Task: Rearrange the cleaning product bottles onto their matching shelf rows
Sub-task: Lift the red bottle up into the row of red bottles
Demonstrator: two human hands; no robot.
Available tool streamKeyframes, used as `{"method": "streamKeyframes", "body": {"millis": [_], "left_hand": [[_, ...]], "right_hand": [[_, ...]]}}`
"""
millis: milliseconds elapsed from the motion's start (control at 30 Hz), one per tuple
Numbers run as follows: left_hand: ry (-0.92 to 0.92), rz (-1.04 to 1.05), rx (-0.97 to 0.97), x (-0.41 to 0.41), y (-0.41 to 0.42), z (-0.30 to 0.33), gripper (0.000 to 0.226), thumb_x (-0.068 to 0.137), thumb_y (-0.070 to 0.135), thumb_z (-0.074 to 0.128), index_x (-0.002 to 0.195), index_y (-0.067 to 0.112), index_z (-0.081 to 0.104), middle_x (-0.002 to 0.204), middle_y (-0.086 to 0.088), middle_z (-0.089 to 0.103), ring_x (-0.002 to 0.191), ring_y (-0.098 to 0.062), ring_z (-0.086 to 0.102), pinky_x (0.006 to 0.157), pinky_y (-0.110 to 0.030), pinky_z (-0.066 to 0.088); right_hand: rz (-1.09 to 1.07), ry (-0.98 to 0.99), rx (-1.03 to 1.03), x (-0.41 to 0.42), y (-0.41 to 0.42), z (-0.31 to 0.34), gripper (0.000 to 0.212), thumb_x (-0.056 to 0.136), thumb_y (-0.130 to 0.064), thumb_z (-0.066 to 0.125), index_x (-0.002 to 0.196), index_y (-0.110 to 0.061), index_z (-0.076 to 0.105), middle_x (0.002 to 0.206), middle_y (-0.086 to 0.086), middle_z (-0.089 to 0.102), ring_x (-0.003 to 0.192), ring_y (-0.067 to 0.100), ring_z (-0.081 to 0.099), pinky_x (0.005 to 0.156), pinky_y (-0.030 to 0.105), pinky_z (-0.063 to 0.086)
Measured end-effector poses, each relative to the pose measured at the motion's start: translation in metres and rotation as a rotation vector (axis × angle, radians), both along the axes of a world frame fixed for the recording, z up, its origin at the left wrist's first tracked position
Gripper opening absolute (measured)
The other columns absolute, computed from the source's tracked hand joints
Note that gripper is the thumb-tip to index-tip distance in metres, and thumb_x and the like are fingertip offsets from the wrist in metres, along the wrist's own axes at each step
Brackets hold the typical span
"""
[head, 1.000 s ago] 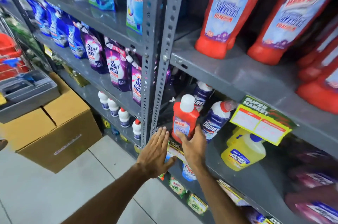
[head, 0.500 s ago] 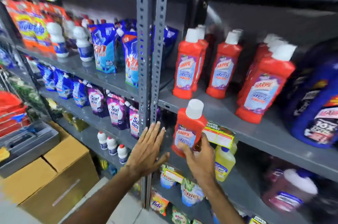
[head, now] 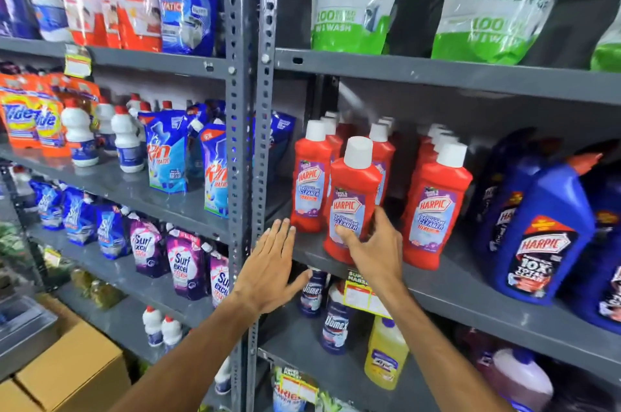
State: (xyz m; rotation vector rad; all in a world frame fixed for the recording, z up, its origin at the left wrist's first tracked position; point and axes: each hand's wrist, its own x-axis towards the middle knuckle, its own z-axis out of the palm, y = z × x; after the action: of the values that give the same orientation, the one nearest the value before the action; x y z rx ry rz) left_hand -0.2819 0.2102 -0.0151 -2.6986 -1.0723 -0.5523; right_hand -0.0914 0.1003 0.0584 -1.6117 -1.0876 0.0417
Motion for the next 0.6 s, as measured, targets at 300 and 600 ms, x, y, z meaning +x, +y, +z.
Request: {"method": "streamKeyframes", "body": {"millis": [300,600], "left_hand": [[-0.036,0.04,0.019,0.012,0.014,-0.008,0.104,0.096,0.078,0.021,0.159,-0.004,0.025,0.167,-0.023,0.029,0.157,-0.034,0.023,0.128,-0.04,0.005],[-0.02,0.067,0.043,0.016,0.019,-0.015,0.106,0.095,0.082,0.018,0.16,-0.001,0.027,0.166,-0.021,0.032,0.156,-0.032,0.026,0.127,-0.038,0.002]], "right_hand": [[-0.057,0.003,-0.101,0.034,0.032,0.007,0.081,0.078,-0.052,0.085,0.146,-0.022,0.055,0.132,0.0,0.074,0.12,0.023,0.071,0.099,0.048,0.058],[0.04,0.066,-0.079,0.055,0.043,-0.001,0.081,0.078,-0.05,0.089,0.146,-0.022,0.055,0.136,-0.002,0.072,0.119,0.016,0.071,0.101,0.048,0.06]]}}
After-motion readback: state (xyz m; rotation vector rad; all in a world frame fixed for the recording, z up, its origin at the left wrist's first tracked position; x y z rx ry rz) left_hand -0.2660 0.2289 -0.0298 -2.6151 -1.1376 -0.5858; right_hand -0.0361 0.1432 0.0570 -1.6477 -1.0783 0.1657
